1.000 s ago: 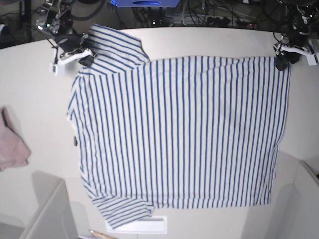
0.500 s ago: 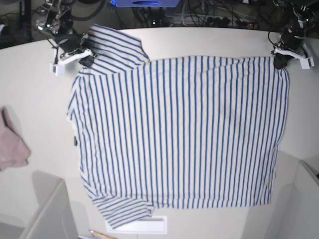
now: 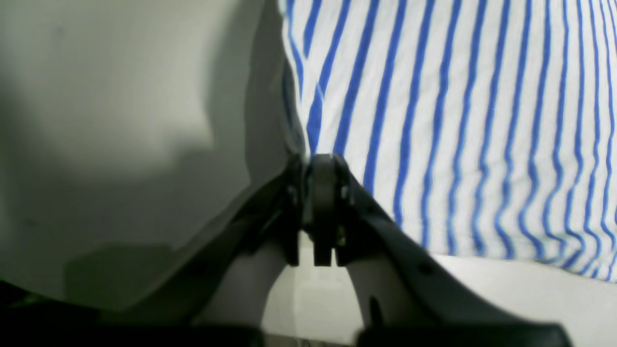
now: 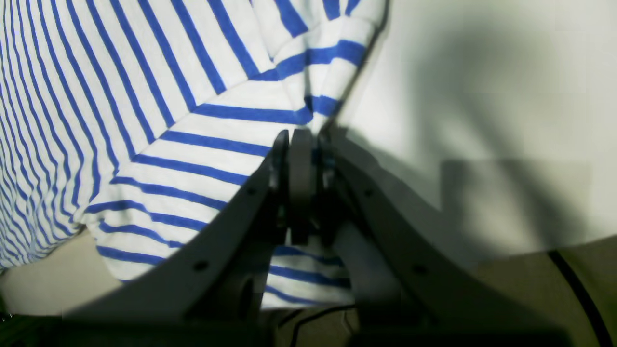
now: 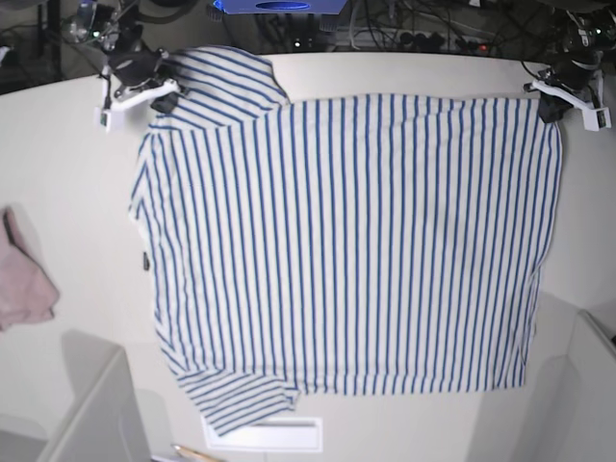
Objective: Fold the T-shirt properly
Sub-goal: 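Close both grippers on the striped shirt's edge corners, then drag the shirt toward the robot base with both grippers, then release and regrasp the shirt edge with both grippers, then pull the shirt further toward the robot base with both grippers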
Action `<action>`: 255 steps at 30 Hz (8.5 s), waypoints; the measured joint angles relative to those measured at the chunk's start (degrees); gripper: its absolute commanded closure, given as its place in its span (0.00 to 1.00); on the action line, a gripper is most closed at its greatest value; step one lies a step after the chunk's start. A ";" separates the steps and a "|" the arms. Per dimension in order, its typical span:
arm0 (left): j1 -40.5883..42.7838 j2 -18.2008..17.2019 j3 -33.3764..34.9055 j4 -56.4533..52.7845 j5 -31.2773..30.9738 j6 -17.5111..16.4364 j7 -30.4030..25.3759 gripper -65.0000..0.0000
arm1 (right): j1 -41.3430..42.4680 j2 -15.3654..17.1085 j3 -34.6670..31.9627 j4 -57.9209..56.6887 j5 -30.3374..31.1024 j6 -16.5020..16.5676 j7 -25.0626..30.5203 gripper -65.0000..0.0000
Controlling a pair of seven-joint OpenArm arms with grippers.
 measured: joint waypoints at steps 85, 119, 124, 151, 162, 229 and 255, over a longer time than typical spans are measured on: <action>-30.64 -6.60 13.94 -6.84 14.93 13.79 7.26 1.00 | 49.48 5.14 1.95 -33.92 10.58 -4.44 -11.23 1.00; -28.37 -4.42 1.18 -1.42 9.99 14.56 6.75 0.20 | 30.08 2.49 2.25 -8.09 10.82 -21.09 -0.20 0.79; -20.59 -3.82 -2.49 -0.76 -0.79 13.64 7.65 0.20 | 25.73 -0.37 2.49 -3.76 11.56 -21.03 0.94 0.50; -24.44 -1.31 -4.48 -14.45 -5.86 10.51 6.75 0.21 | 28.85 -2.03 2.58 -22.53 12.02 -19.69 16.39 0.53; -26.84 -3.23 5.57 -24.63 -7.17 10.10 -3.28 0.21 | 28.63 -2.03 2.36 -22.88 12.07 -19.47 16.52 0.61; -2.03 -12.00 4.61 5.42 -6.51 22.40 15.23 1.00 | 5.31 0.37 2.54 1.27 12.17 -31.50 1.70 1.00; 7.28 -11.47 4.81 5.57 -6.62 22.38 14.95 1.00 | -2.78 0.52 2.54 5.27 12.02 -31.54 1.20 1.00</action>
